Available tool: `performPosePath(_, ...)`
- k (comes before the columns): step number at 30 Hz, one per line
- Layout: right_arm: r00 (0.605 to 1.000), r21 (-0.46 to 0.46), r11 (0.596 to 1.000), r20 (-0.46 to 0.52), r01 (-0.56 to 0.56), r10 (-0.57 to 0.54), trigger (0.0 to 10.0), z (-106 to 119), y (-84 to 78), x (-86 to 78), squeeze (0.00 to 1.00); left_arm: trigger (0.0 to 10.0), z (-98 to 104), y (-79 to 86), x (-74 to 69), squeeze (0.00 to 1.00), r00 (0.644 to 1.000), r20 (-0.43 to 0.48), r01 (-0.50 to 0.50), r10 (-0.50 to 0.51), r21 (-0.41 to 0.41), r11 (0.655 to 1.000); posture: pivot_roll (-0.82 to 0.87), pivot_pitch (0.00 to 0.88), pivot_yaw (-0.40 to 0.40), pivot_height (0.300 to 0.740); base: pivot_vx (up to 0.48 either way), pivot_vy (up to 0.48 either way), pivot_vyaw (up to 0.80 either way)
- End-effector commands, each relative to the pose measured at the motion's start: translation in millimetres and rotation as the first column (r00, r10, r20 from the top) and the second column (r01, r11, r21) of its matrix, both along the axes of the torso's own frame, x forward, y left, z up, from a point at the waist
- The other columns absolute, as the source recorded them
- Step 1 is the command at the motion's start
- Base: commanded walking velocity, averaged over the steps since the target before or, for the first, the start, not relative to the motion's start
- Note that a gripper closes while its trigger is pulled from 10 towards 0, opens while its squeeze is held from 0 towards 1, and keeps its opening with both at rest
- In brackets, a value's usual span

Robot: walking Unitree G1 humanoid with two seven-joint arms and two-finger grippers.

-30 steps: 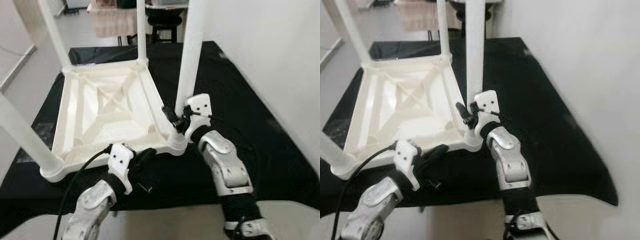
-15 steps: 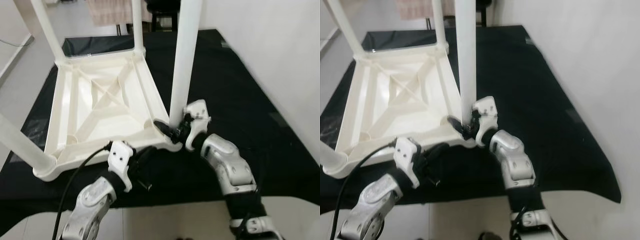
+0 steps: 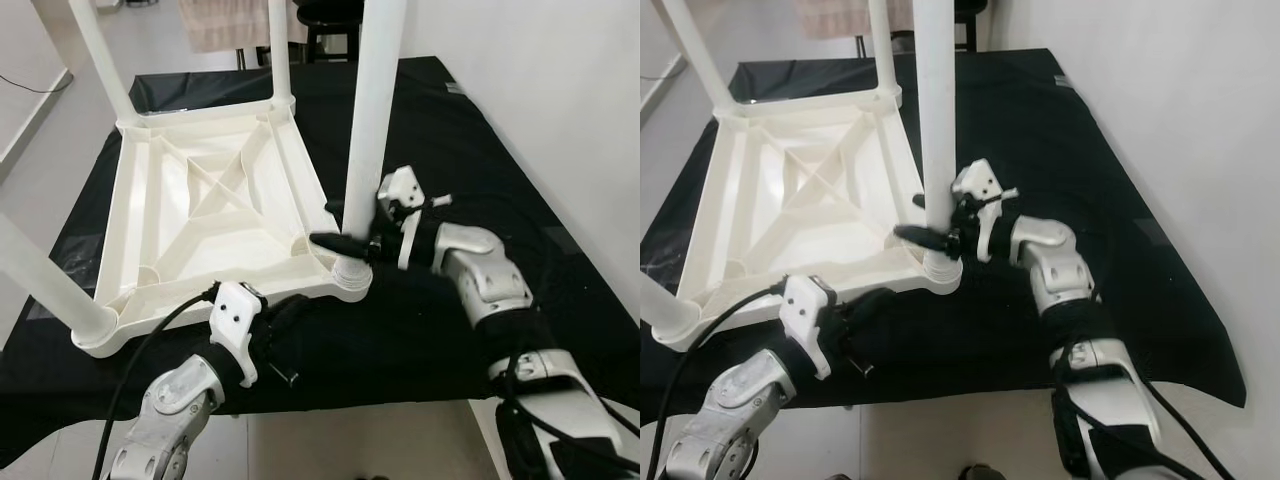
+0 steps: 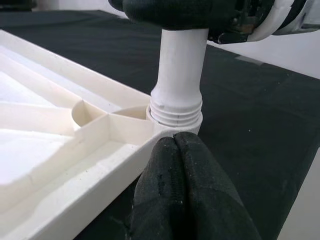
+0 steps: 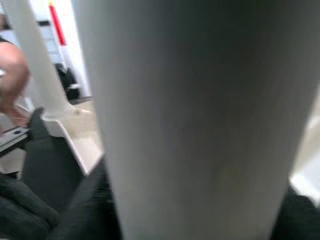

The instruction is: Building children table

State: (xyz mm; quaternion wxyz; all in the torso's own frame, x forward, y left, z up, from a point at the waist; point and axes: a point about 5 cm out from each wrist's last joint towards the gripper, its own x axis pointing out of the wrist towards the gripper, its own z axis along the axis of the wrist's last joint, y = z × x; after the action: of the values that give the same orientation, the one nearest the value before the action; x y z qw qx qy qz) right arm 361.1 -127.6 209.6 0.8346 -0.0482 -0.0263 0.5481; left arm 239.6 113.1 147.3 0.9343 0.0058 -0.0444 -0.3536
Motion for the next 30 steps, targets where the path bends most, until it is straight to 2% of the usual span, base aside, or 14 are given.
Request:
performPosePath(1,0.999,0.001,0.999,-0.002,-0.052,0.052,0.0,-2,4.1,-0.5,0.0,10.0,0,5.4,1.1,0.0,1.0,-0.007,-0.009,0.009,0.026,1.0,0.08,0.123,-0.011,0.74,0.0,0.0,0.0)
performPosePath(2,0.999,-0.033,0.998,0.006,-0.052,0.053,0.0,-1,5.6,5.3,0.0,10.0,5,9.6,10.1,0.0,1.0,0.004,-0.029,0.029,0.021,0.999,0.08,0.135,0.006,0.74,0.0,0.0,0.0)
performPosePath(5,0.999,-0.05,0.998,0.019,-0.041,0.042,0.0,1,7.9,9.1,0.0,10.0,9,11.6,15.4,0.0,0.999,0.009,-0.037,0.037,0.014,0.999,0.08,0.135,0.006,0.74,0.0,0.0,0.0)
performPosePath(8,1.0,-0.053,0.998,0.015,-0.014,0.015,0.0,3,9.8,14.2,0.0,10.0,9,10.7,17.6,0.0,1.0,-0.009,-0.024,0.024,-0.018,1.0,0.05,0.139,0.021,0.74,0.0,0.0,0.0)
performPosePath(12,0.999,-0.076,0.997,0.008,0.032,-0.031,0.0,-2,7.2,16.3,0.0,10.0,1,9.0,17.8,0.0,1.0,-0.028,-0.011,0.012,0.023,1.0,0.05,0.124,0.033,0.74,0.0,0.0,0.0)
performPosePath(16,0.982,-0.115,0.976,-0.016,0.183,-0.186,0.0,-21,-4.7,15.6,0.0,10.0,3,13.1,21.8,0.0,0.998,-0.058,-0.038,0.036,-0.03,0.999,0.03,0.095,0.034,0.74,0.0,0.0,0.0)
performPosePath(19,0.975,-0.123,0.968,-0.02,0.218,-0.222,0.0,-27,-6.4,13.1,0.0,10.0,2,12.5,20.7,0.0,0.998,-0.062,-0.031,0.03,-0.025,0.999,0.03,0.099,0.035,0.74,0.0,0.0,0.0)
performPosePath(20,0.959,-0.145,0.951,-0.027,0.275,-0.281,0.0,-41,-6.0,6.3,0.0,10.0,-1,12.0,19.4,0.0,0.997,-0.07,-0.029,0.027,-0.017,0.999,0.02,0.11,0.036,0.74,0.0,0.0,0.0)
performPosePath(21,0.903,-0.175,0.892,-0.034,0.416,-0.428,0.0,-62,-5.6,-2.5,0.0,10.0,-4,13.2,18.0,0.0,0.996,-0.076,-0.034,0.034,-0.003,0.999,0.02,0.091,0.037,0.74,0.0,0.0,0.0)
performPosePath(23,0.7,-0.177,0.702,-0.081,0.69,-0.709,0.0,-89,-7.2,-28.4,0.0,10.0,-7,16.8,14.6,0.0,0.996,-0.079,-0.047,0.049,0.028,0.999,0.03,0.085,0.038,0.74,0.0,0.0,0.0)
performPosePath(24,0.653,-0.176,0.656,-0.082,0.734,-0.753,0.0,-95,-1.4,-46.9,0.0,10.0,-8,17.5,10.7,0.0,0.995,-0.09,-0.049,0.051,0.023,0.999,0.02,0.116,0.049,0.74,0.0,0.0,0.0)
performPosePath(25,0.653,-0.176,0.656,-0.082,0.734,-0.753,0.0,-95,-1.4,-46.9,0.0,10.0,-8,17.5,10.7,0.0,0.995,-0.09,-0.049,0.051,0.023,0.999,0.02,0.116,0.049,0.74,0.0,0.0,0.0)
performPosePath(26,0.68,-0.156,0.671,0.003,0.725,-0.733,0.0,-88,10.5,-64.9,0.0,10.0,-15,14.3,3.5,0.0,0.992,-0.116,-0.039,0.041,0.022,0.999,0.01,0.116,0.055,0.74,0.0,0.0,0.0)
performPosePath(30,0.707,-0.137,0.695,0.092,0.706,-0.701,0.0,-77,15.7,-65.0,0.0,10.0,-22,9.5,-0.4,0.0,0.991,-0.129,-0.027,0.031,0.028,0.999,0.01,0.116,0.055,0.74,0.0,0.0,0.0)
